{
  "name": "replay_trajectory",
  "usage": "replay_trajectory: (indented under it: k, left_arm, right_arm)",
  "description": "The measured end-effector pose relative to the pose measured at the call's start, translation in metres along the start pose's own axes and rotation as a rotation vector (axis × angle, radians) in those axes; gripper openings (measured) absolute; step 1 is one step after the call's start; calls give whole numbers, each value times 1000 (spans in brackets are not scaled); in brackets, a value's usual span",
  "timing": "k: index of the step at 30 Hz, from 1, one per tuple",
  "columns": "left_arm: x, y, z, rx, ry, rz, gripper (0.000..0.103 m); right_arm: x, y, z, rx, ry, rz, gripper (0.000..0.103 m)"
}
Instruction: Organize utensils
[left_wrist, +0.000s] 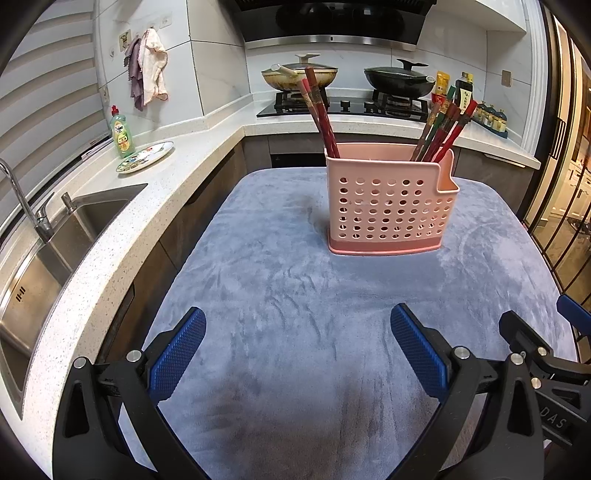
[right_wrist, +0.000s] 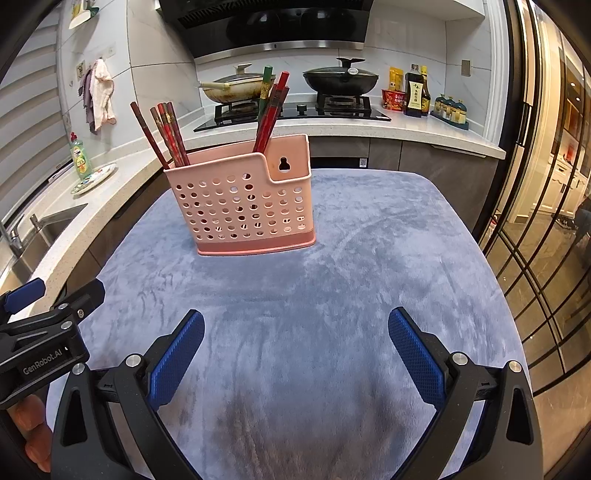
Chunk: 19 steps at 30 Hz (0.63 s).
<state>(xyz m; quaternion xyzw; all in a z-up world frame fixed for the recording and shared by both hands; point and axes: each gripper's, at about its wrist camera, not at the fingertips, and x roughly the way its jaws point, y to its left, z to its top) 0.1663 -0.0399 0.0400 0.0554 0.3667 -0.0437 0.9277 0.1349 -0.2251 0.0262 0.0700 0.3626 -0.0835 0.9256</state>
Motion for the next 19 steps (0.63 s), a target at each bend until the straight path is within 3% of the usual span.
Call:
replay_trajectory:
  k: [19]
  left_arm:
    - [0, 0, 4, 11, -13, -20, 96]
  right_arm:
    - [0, 3, 4, -9, -4, -9, 96]
